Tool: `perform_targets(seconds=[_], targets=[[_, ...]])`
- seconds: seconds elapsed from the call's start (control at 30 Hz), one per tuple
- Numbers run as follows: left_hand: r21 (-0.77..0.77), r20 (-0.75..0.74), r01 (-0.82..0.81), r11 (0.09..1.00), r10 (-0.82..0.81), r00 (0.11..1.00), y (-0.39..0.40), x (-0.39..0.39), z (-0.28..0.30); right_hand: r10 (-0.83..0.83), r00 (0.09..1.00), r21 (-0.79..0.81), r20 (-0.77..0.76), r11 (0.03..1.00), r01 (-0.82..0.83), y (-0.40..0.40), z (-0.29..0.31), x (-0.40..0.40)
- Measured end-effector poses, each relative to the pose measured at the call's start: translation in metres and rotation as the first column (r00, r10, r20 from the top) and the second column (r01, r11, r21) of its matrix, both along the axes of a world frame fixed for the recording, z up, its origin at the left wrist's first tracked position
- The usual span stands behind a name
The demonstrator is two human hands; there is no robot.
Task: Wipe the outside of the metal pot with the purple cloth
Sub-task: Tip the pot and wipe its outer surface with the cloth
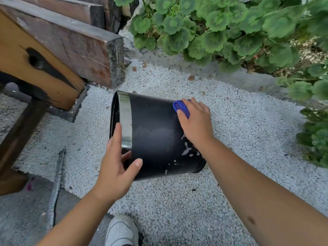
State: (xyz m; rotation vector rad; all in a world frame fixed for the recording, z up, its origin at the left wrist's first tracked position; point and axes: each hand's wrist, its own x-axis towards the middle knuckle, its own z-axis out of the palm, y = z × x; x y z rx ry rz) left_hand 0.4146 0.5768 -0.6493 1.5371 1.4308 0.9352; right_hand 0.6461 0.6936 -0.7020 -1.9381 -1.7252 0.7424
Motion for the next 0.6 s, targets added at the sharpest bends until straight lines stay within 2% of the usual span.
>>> perform_targets(seconds=[0.13,0.2,0.3,0.4,0.47,0.6], targets=[[0.093,-0.191,0.041,0.995,-0.022,0.981,0.010,0.003,0.004,-0.010,1.000,0.031,-0.001,0.999,0.010,-0.003,0.003,-0.002],[0.112,-0.212,0.051,0.992,-0.026,0.977,0.012,0.003,0.004,0.018,1.000,0.063,0.009,0.998,-0.018,-0.010,0.013,-0.011],[0.073,-0.191,0.035,0.997,-0.020,0.981,0.012,0.004,0.004,0.122,0.992,0.199,0.019,0.972,-0.123,-0.024,0.041,-0.041],[0.140,-0.349,0.059,0.988,-0.006,0.937,0.014,0.001,0.005,0.226,0.974,0.356,-0.015,0.911,-0.206,-0.040,0.060,-0.079],[0.133,-0.394,0.072,0.989,-0.014,0.919,0.015,-0.001,0.006,0.240,0.969,0.374,-0.050,0.905,-0.205,-0.047,0.061,-0.094],[0.101,-0.390,0.082,0.991,-0.036,0.920,0.013,-0.001,0.006,0.231,0.972,0.417,-0.034,0.888,-0.196,-0.050,0.046,-0.091]])
